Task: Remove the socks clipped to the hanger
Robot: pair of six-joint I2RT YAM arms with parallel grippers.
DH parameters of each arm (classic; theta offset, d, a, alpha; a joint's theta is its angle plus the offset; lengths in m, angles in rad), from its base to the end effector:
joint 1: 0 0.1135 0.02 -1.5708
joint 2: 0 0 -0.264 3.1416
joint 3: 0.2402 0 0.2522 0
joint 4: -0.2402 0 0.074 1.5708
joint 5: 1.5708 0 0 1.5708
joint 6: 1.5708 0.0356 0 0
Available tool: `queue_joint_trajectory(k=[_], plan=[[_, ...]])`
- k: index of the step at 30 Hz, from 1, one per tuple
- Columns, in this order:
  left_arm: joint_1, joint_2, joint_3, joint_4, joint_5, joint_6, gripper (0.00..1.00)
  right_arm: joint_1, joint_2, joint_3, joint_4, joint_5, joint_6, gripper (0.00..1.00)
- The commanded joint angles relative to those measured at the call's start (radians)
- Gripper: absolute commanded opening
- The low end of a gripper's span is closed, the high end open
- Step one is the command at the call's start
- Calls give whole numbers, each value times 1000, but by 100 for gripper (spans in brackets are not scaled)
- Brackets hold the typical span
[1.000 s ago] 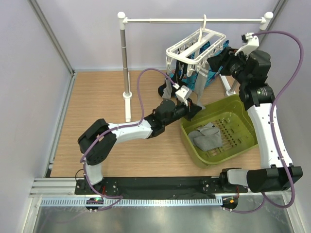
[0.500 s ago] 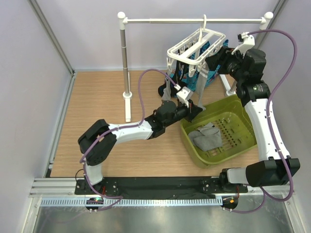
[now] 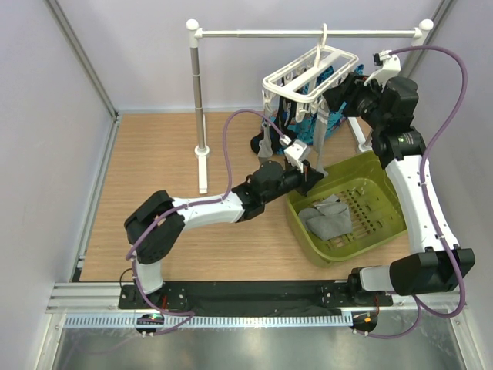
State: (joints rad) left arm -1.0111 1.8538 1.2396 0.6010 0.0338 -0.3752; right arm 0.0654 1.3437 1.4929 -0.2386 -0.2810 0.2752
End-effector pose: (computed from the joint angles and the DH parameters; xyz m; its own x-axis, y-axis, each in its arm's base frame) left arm 0.2316 -0.3719 0.2734 -0.3235 -0.1736 -0.9302 0.8021 0.4712 -0.3668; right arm 0.3004 0.0296 0.4568 -0.1777 0.2500 -0.9518 -0.3015 0.9069 0.2945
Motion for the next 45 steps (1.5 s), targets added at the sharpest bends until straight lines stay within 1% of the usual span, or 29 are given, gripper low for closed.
queue_joint_trajectory(k=[1,7,10,14,21,27,40,45], plan=[[-11,-34,55,-3,-25,33,0,16,-11,10,62,38,-4,62],[-20,-28,73,-33,-64,44,0,19,-14,4,53,69,2,63],[-26,-27,80,-32,-74,45,0,20,-28,-31,106,80,27,62],[-35,-22,90,-32,-74,44,0,25,-52,-104,226,72,47,62],[-43,-18,104,-46,-75,44,0,24,-72,-158,298,59,58,62],[-49,-13,109,-53,-77,47,0,25,-71,-168,321,77,59,62],[-60,-4,124,-58,-84,50,0,30,-32,-148,326,66,76,58],[-60,-2,127,-61,-86,50,0,63,-41,-143,292,103,36,58]])
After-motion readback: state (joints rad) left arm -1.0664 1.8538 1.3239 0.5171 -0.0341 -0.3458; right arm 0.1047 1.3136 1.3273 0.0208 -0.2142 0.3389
